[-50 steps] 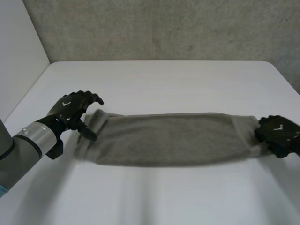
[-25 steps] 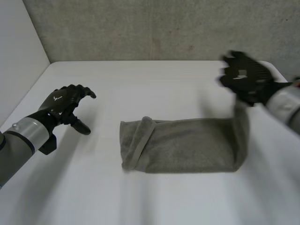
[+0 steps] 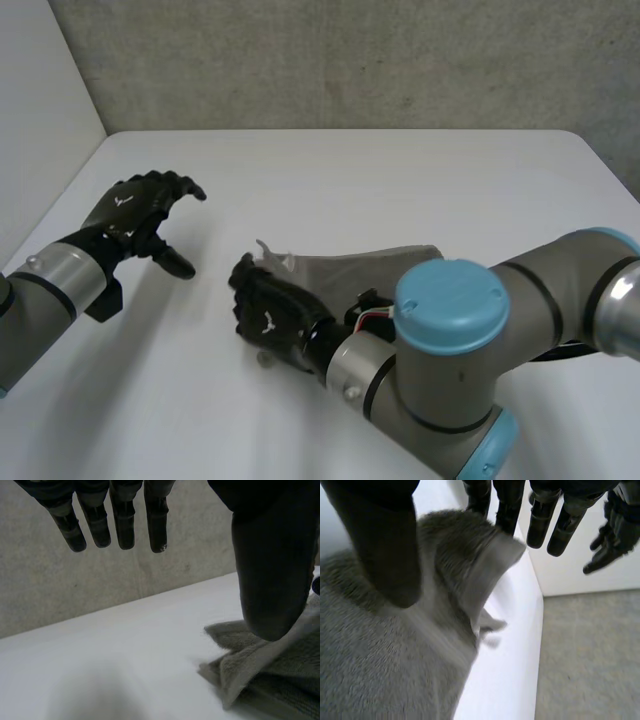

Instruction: Fold the towel.

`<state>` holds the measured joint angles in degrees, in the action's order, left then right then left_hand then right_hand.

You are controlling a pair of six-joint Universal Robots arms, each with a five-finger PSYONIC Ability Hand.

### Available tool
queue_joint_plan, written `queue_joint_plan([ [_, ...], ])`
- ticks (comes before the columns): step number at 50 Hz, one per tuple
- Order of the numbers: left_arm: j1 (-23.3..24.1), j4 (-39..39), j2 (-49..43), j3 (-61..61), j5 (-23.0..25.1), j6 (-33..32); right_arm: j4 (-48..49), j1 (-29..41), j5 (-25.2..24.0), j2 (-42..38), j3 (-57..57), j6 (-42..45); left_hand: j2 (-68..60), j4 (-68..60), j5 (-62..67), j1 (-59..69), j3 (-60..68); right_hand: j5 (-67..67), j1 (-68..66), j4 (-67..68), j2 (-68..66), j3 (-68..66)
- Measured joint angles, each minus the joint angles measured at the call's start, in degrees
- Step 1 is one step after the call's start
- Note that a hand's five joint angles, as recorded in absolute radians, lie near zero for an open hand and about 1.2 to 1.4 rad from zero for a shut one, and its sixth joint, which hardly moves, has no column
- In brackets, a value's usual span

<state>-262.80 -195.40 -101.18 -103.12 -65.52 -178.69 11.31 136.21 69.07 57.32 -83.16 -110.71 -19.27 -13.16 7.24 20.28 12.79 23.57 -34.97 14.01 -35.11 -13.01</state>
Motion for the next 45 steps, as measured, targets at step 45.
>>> queue_joint_plan([
  [45, 27.2, -3.1, -15.0, 18.6, -11.1, 6.8, -9.8, -37.7, -10.6, 19.5, -24.3, -44.0, 0.0, 0.0, 0.1, 0.0, 0.0, -20.1, 21.7, 0.0, 21.0, 0.0],
])
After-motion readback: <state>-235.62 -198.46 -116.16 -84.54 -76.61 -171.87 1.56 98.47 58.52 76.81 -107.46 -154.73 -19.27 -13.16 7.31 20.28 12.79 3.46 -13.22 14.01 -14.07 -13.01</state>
